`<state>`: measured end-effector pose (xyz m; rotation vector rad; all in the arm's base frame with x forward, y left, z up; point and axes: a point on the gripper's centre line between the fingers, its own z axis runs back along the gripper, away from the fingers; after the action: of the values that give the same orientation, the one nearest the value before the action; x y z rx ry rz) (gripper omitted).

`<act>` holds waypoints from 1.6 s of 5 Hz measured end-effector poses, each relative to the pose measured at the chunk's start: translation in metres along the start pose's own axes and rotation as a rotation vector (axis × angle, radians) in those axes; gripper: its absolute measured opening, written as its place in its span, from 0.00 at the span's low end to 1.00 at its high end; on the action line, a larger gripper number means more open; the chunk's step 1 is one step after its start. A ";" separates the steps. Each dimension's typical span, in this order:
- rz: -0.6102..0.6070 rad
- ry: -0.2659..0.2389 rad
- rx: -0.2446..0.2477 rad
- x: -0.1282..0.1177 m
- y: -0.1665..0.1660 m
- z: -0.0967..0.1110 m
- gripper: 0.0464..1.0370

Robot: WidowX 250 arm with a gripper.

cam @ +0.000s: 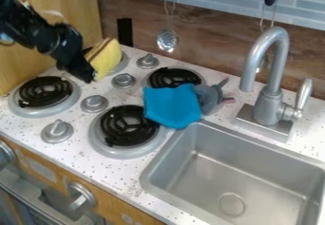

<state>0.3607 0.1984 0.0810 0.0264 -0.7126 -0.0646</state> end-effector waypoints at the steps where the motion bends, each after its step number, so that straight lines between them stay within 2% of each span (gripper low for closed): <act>1: -0.026 -0.008 -0.024 -0.014 -0.025 0.029 0.28; 2: -0.087 0.032 -0.097 -0.041 -0.058 0.041 0.28; 3: -0.150 0.087 -0.169 -0.066 -0.086 0.039 0.28; 4: -0.185 0.117 -0.182 -0.078 -0.093 0.036 0.28; 5: -0.184 0.157 -0.180 -0.089 -0.092 0.025 0.28; 6: -0.177 0.169 -0.186 -0.090 -0.090 0.017 0.28; 8: -0.183 0.135 -0.219 -0.078 -0.097 0.005 0.28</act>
<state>0.2935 0.1067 0.0298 -0.1126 -0.5633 -0.3133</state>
